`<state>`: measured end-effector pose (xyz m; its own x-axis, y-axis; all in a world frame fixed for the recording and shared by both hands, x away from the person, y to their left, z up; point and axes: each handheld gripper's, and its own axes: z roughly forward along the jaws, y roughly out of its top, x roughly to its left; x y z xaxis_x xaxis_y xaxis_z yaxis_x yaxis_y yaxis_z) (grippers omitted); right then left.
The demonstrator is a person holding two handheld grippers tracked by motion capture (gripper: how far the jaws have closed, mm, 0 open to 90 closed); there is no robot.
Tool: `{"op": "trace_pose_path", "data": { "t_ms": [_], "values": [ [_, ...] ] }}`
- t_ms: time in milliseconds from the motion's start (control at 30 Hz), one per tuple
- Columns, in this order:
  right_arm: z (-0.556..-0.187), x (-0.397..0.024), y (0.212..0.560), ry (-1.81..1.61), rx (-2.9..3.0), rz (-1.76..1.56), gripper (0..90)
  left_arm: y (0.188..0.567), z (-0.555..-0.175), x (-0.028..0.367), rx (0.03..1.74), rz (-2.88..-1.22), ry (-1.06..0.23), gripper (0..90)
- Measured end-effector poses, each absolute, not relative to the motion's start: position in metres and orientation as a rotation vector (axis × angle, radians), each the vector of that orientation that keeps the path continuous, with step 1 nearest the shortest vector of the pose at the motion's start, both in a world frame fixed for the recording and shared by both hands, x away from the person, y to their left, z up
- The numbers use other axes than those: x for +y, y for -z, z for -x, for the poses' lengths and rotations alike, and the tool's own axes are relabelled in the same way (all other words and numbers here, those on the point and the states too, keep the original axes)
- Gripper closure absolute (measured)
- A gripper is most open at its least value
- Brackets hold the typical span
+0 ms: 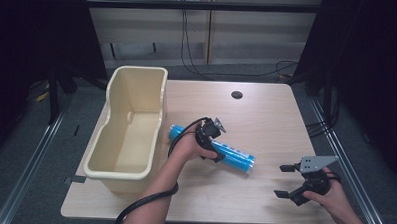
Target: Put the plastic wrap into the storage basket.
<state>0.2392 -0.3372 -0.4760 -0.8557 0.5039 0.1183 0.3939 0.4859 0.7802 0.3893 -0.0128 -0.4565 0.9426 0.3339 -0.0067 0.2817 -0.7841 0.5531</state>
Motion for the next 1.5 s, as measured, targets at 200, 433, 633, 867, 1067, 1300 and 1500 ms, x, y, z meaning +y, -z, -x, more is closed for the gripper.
{"op": "trace_pose_path", "data": {
  "t_ms": [200,433,633,867,1067,1300,1500],
  "values": [
    [-0.240,-0.335,0.477,-1.311,2.611,-0.776,7.9,0.458,-0.387,-0.013,0.362,-2.550,-0.096,0.0],
    [-0.240,-0.335,0.476,-1.301,2.606,-0.792,7.9,0.461,-0.385,-0.015,0.315,-2.551,-0.080,0.0],
    [-0.240,-0.335,0.476,-1.300,2.594,-0.799,8.1,0.461,-0.384,-0.019,0.282,-2.575,-0.066,0.0],
    [-0.241,-0.336,0.476,-1.308,2.587,-0.808,8.1,0.462,-0.382,-0.022,0.318,-2.566,-0.062,0.0],
    [-0.242,-0.337,0.475,-1.316,2.578,-0.814,8.1,0.463,-0.380,-0.030,0.352,-2.565,-0.051,0.0],
    [-0.241,-0.337,0.475,-1.309,2.566,-0.812,8.3,0.464,-0.372,-0.036,0.363,-2.576,-0.026,2.7],
    [-0.241,-0.338,0.474,-1.322,2.554,-0.819,8.3,0.462,-0.363,-0.045,0.397,-2.610,-0.023,6.7]
  ]
}}
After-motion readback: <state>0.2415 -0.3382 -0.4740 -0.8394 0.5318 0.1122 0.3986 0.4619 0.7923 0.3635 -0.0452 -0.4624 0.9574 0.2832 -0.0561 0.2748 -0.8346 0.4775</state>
